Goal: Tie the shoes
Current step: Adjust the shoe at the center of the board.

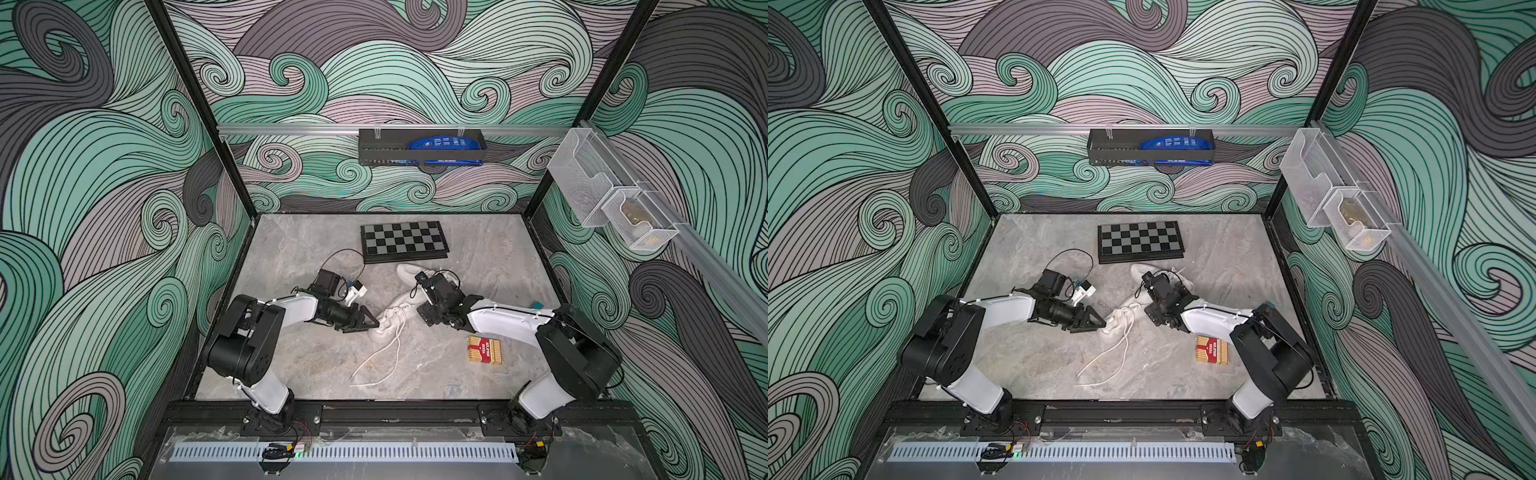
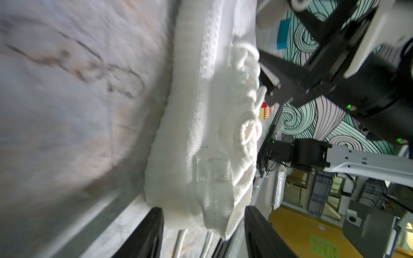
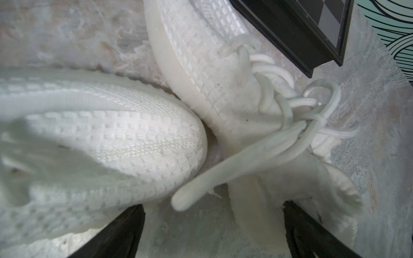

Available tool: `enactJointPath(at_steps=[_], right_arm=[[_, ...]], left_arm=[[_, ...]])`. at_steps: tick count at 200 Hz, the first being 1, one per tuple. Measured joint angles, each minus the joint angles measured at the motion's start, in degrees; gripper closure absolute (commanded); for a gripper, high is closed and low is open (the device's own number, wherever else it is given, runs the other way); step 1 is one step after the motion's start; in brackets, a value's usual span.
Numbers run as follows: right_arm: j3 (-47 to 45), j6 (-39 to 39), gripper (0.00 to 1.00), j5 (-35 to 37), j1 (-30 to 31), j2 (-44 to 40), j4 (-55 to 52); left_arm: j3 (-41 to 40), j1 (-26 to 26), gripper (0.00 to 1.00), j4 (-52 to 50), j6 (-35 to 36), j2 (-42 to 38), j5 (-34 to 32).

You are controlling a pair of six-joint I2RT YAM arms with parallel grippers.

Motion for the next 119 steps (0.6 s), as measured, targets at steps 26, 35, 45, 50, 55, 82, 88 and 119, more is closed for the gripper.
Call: enactJointPath(at_steps=[26, 35, 45, 50, 55, 82, 88, 119], right_arm=[[3.7, 1.4, 0.01, -0.6, -1.5, 3.2, 0.9], [4.7, 2.2, 0.01, -1.5, -2.0, 4.1, 2.0], [5.1, 3.1, 0.01, -2.5, -2.6, 4.5, 2.8], [5.1, 3.5, 0.01, -3.1, -2.9, 4.4, 3.0], [5.1, 3.9, 0.01, -3.8, -3.1, 4.1, 3.1], [2.8, 5.9, 0.0, -10.4, -5.0, -1.0, 4.7], [1.9, 6.5, 0.01, -12.4, -5.3, -2.9, 5.0], [-2.9, 11.0, 0.16, -24.9, -6.4, -13.6, 6.4]], left_arm=[[0.1, -5.6, 0.41, 2.7, -1.7, 2.3, 3.5], [0.3, -7.0, 0.42, 3.8, -2.1, 3.0, 4.1], [0.5, -8.1, 0.42, 4.9, -2.6, 3.3, 4.4], [0.5, -8.4, 0.41, 5.3, -2.6, 3.3, 4.4], [0.5, -8.5, 0.41, 5.5, -2.7, 3.1, 4.4], [0.5, -8.5, 0.36, 5.0, -2.7, 0.6, 2.6], [0.5, -8.4, 0.35, 4.9, -2.6, -0.4, 1.9], [0.5, -8.1, 0.35, 3.4, -0.8, -7.1, -3.5]])
